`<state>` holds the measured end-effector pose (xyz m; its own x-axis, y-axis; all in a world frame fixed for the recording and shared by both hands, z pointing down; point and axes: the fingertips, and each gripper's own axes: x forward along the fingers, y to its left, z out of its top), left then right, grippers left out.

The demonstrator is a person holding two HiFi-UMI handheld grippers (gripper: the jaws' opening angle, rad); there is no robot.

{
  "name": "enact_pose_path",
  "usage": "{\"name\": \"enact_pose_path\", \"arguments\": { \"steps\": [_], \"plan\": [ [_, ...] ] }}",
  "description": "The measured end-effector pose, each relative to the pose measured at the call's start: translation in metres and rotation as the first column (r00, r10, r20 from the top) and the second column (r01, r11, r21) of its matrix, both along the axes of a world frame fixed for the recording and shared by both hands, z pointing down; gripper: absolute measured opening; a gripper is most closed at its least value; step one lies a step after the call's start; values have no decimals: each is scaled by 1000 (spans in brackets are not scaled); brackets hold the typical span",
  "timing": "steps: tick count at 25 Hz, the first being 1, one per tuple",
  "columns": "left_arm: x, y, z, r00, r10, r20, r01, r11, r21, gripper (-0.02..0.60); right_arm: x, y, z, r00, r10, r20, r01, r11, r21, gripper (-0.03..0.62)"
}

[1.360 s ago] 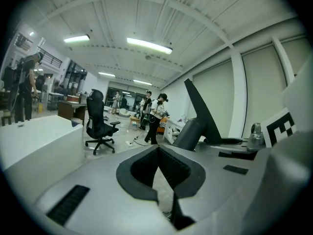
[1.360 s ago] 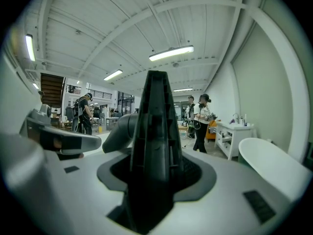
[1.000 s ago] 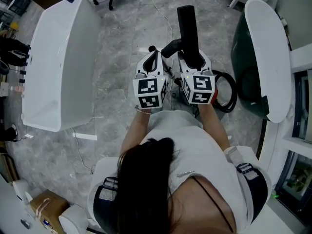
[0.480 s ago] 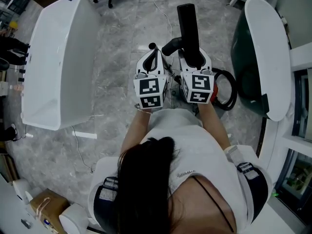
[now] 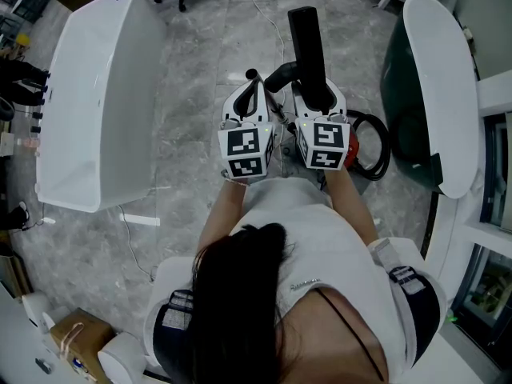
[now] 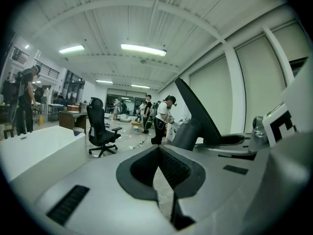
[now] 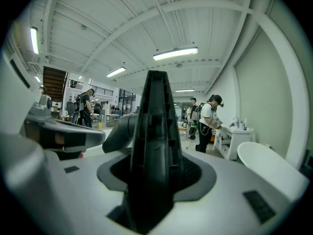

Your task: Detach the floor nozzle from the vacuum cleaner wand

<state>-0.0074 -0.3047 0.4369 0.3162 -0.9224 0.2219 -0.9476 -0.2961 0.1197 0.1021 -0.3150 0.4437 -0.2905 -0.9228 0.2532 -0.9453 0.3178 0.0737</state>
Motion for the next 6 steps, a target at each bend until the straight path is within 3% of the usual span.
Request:
{"name": "enact_pose_path", "arguments": {
  "steps": [6],
  "plan": [
    [0,2,3,1000,-2,-6,2,1000,-8,3,-1,2,1,1000,-6,-13,6,1000,4,224]
  ]
}}
